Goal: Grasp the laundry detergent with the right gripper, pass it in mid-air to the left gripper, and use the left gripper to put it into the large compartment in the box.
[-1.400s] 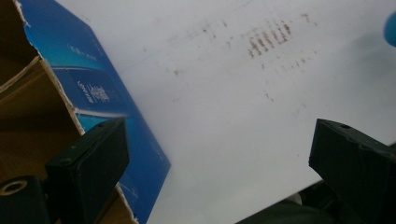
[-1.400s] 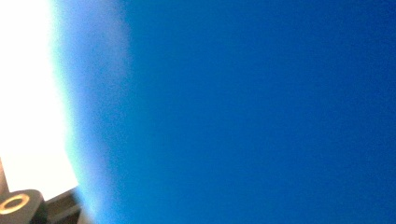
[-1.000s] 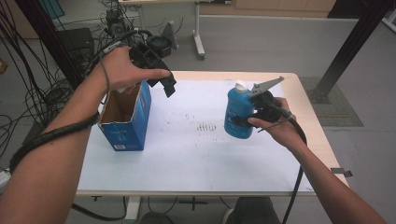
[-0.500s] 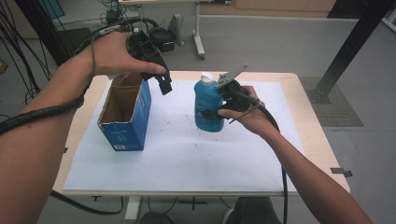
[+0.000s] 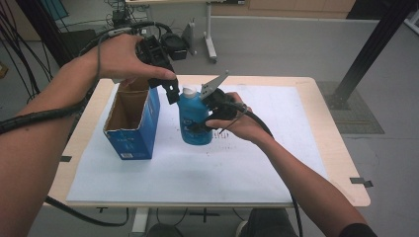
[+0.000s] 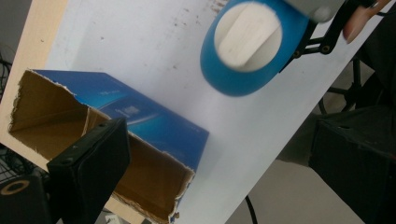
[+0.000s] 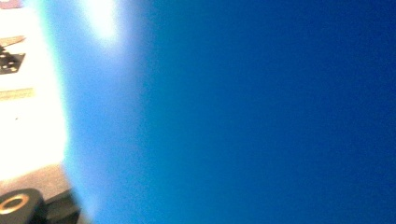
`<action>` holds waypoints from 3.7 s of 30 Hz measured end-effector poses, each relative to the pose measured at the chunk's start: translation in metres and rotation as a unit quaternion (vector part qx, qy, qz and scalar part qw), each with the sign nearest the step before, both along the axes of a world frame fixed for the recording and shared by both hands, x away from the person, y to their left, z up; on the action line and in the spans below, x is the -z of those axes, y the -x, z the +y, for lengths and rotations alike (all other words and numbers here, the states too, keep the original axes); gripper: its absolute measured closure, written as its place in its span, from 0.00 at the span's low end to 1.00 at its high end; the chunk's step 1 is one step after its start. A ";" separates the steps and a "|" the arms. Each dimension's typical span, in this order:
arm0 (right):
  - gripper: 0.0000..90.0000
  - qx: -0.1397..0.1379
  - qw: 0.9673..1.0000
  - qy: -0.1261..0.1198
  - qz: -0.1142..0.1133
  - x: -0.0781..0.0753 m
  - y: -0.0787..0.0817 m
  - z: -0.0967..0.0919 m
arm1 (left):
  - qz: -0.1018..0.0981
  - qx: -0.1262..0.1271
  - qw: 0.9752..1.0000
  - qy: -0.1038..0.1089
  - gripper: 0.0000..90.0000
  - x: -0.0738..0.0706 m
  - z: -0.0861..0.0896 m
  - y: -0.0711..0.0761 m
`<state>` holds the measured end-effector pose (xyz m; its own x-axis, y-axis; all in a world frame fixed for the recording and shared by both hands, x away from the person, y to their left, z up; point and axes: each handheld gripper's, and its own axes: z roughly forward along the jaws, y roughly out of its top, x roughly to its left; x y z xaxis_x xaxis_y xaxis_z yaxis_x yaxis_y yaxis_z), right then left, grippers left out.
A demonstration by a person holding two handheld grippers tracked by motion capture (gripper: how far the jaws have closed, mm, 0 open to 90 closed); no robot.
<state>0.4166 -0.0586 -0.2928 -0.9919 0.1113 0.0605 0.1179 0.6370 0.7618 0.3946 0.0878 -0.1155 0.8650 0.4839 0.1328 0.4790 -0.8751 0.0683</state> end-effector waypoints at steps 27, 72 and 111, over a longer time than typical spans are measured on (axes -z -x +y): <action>0.48 -0.087 0.995 -0.044 -0.011 -0.001 0.022 0.013 | 0.038 0.050 0.998 -0.009 0.07 0.015 -0.025 0.012; 0.48 -0.093 0.993 -0.060 -0.028 -0.010 0.031 0.007 | 0.081 0.082 0.993 -0.006 0.07 0.049 -0.038 0.015; 0.48 -0.081 0.994 -0.063 -0.039 -0.013 0.027 0.000 | 0.073 0.089 0.993 -0.004 0.06 0.047 -0.044 0.012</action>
<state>0.3896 -0.0584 -0.2795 -0.9984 -0.0546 -0.0131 -0.0406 0.5421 0.8393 0.3831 0.0434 -0.1625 0.9470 0.3213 0.0025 0.3213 -0.9470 0.0028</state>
